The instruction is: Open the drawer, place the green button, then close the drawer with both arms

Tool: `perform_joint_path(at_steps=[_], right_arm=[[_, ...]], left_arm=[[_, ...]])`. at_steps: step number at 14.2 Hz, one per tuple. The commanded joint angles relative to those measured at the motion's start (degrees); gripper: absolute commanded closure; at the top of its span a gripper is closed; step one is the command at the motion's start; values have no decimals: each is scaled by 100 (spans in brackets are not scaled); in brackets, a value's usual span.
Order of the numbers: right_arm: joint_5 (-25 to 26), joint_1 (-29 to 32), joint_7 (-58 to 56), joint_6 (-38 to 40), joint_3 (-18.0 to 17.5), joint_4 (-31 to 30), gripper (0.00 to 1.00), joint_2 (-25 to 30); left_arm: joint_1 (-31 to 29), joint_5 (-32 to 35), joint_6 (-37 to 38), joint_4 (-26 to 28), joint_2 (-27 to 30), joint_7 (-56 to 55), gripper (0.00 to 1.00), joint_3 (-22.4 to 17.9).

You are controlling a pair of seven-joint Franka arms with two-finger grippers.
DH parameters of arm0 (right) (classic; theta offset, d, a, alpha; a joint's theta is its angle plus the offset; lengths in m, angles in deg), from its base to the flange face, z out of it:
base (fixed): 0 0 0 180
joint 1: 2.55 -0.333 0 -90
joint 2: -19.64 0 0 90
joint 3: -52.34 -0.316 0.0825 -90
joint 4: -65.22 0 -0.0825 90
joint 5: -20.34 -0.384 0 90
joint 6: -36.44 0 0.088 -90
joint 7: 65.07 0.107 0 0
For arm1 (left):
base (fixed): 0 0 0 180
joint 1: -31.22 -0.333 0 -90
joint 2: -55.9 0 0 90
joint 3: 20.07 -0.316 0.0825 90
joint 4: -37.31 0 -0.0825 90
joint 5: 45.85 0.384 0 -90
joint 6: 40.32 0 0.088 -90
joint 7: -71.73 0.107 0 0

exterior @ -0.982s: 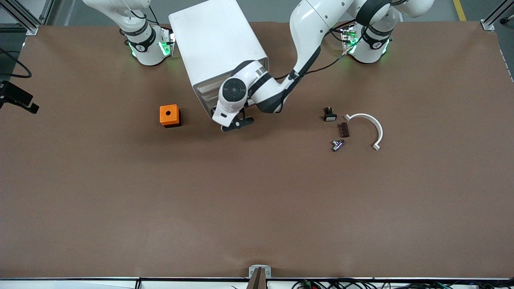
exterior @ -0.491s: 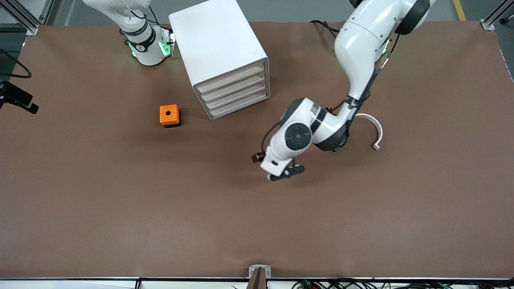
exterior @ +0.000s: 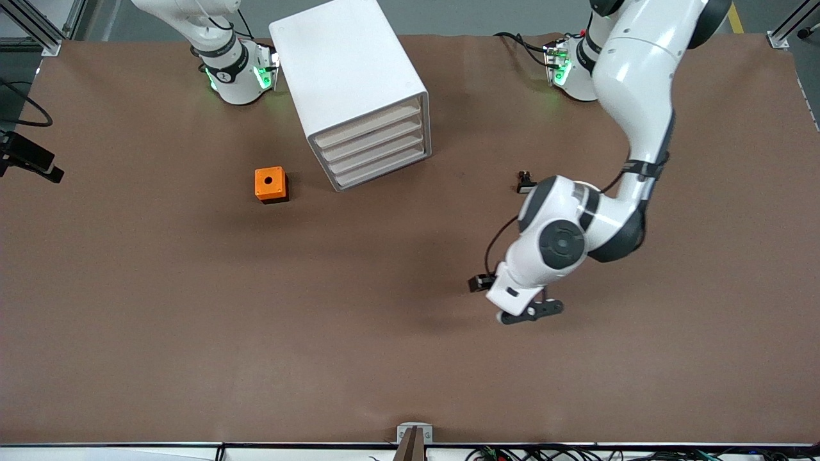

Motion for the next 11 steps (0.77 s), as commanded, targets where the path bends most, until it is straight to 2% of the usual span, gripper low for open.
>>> perform_joint_path(at_steps=[1, 3, 7, 11], right_arm=[[37, 89, -81, 40, -68, 129, 0, -60], [28, 89, -90, 39, -68, 129, 0, -60], [36, 81, -81, 40, -68, 129, 0, -60], [45, 89, -81, 40, -68, 138, 0, -60]], left_arm=[[-413, 358, 456, 108, 512, 847, 0, -54], [-659, 385, 676, 108, 715, 1524, 0, -134], [-914, 385, 1220, 108, 1338, 2177, 0, -547], [-1415, 385, 2037, 116, 2094, 2265, 0, -503]])
